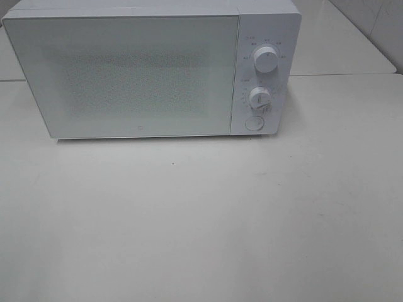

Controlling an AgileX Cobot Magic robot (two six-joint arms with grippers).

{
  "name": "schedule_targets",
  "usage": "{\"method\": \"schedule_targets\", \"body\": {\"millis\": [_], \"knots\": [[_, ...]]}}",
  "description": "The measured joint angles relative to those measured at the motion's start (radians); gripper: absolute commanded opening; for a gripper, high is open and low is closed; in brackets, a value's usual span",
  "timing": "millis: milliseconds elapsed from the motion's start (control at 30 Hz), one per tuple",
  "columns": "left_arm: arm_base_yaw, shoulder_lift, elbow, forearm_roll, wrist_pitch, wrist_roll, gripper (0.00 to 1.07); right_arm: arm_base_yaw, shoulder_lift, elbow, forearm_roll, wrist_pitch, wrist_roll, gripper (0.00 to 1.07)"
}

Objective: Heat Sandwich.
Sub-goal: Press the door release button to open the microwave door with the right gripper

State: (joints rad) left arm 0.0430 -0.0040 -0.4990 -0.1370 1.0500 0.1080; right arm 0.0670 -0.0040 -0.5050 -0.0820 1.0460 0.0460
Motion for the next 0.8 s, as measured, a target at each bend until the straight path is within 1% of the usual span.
{"method": "schedule_targets", "body": {"millis": [233, 400, 533, 567, 700, 733, 800], "knots": [[0.0, 0.0, 0.0, 0.0, 0.0, 0.0, 1.03, 0.0, 0.004, -0.006, 0.0, 0.0, 0.0, 0.76], [0.0, 0.0, 0.0, 0.0, 0.0, 0.0, 1.03, 0.0, 0.07, -0.028, 0.0, -0.065, 0.0, 0.76], [0.0, 0.0, 0.0, 0.0, 0.0, 0.0, 1.03, 0.0, 0.161, -0.028, 0.0, -0.17, 0.0, 0.76], [0.0, 0.0, 0.0, 0.0, 0.0, 0.0, 1.03, 0.0, 0.161, -0.028, 0.0, -0.17, 0.0, 0.76], [0.0, 0.0, 0.0, 0.0, 0.0, 0.0, 1.03, 0.0, 0.302, -0.028, 0.0, -0.306, 0.0, 0.76], [0.0, 0.0, 0.0, 0.0, 0.0, 0.0, 1.03, 0.0, 0.302, -0.028, 0.0, -0.306, 0.0, 0.76], [0.0, 0.0, 0.0, 0.0, 0.0, 0.0, 1.03, 0.0, 0.36, -0.028, 0.0, -0.353, 0.0, 0.76]]}}
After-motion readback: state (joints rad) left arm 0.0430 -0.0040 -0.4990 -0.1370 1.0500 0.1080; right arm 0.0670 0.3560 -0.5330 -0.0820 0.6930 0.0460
